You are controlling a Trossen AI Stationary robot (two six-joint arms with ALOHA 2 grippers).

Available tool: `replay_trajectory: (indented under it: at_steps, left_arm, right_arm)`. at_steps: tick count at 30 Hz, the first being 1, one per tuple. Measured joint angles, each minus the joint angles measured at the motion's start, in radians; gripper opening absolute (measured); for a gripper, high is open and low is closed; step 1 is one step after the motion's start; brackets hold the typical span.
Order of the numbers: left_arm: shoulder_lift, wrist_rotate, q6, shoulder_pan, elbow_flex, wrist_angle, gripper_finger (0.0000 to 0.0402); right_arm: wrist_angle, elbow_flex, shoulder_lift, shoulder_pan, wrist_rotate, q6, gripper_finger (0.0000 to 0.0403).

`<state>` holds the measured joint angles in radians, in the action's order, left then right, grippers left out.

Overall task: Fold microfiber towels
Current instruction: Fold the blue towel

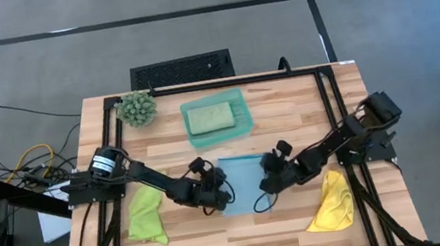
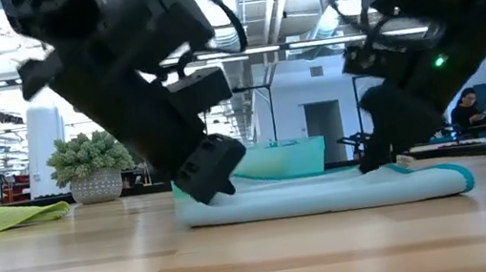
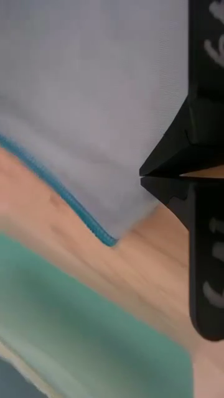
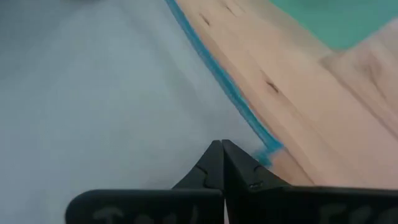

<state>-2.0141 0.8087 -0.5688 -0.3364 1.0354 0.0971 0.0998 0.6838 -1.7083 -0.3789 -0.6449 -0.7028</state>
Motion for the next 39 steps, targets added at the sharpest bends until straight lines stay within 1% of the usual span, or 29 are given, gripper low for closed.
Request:
replay_trajectory:
  at_steps: [3, 6, 10, 13, 15, 20, 22, 24, 27, 30, 34, 37, 39]
  left_arm:
    - [0.027, -0.021, 0.046, -0.026, 0.031, -0.002, 0.0004]
    - [0.042, -0.032, 0.099, -0.048, 0.063, -0.010, 0.0004]
    - [0.041, -0.045, 0.128, -0.063, 0.075, -0.003, 0.0004]
    - [0.037, -0.082, 0.076, -0.048, 0.074, 0.056, 0.0004]
    - [0.036, -0.123, 0.045, -0.032, 0.074, 0.091, 0.0004]
    - [0.035, -0.195, 0.023, -0.014, 0.074, 0.126, 0.0004]
    - [0.032, -0.223, 0.029, -0.013, 0.074, 0.122, 0.0004]
    - [0.031, -0.226, 0.030, -0.014, 0.074, 0.126, 0.0004]
    - [0.031, -0.226, 0.030, -0.018, 0.074, 0.130, 0.0004]
    - [0.031, -0.226, 0.030, -0.022, 0.074, 0.132, 0.0004]
    - [0.031, -0.225, 0.030, -0.025, 0.074, 0.139, 0.0004]
    - [0.031, -0.224, 0.030, -0.030, 0.074, 0.140, 0.0004]
    - [0.031, -0.224, 0.030, -0.035, 0.074, 0.140, 0.0004]
  right_arm:
    - [0.001, 0.001, 0.058, -0.046, -0.017, 0.000, 0.0014]
    - [-0.067, 0.001, 0.089, -0.102, -0.011, 0.039, 0.0013]
    - [-0.324, 0.002, 0.067, -0.177, 0.067, 0.213, 0.0018]
    - [-0.524, 0.009, 0.003, -0.212, 0.141, 0.321, 0.0030]
    - [-0.565, 0.029, -0.049, -0.221, 0.168, 0.345, 0.0040]
    - [-0.569, 0.144, -0.172, -0.204, 0.252, 0.414, 0.0079]
    - [-0.537, 0.196, -0.219, -0.193, 0.290, 0.455, 0.0099]
    - [-0.466, 0.247, -0.253, -0.187, 0.302, 0.494, 0.0119]
    - [-0.341, 0.323, -0.303, -0.173, 0.299, 0.497, 0.0146]
    - [-0.232, 0.379, -0.339, -0.160, 0.298, 0.494, 0.0161]
    - [-0.197, 0.402, -0.353, -0.151, 0.303, 0.492, 0.0157]
    - [-0.187, 0.402, -0.339, -0.158, 0.304, 0.494, 0.0137]
    - [-0.147, 0.395, -0.311, -0.169, 0.306, 0.502, 0.0122]
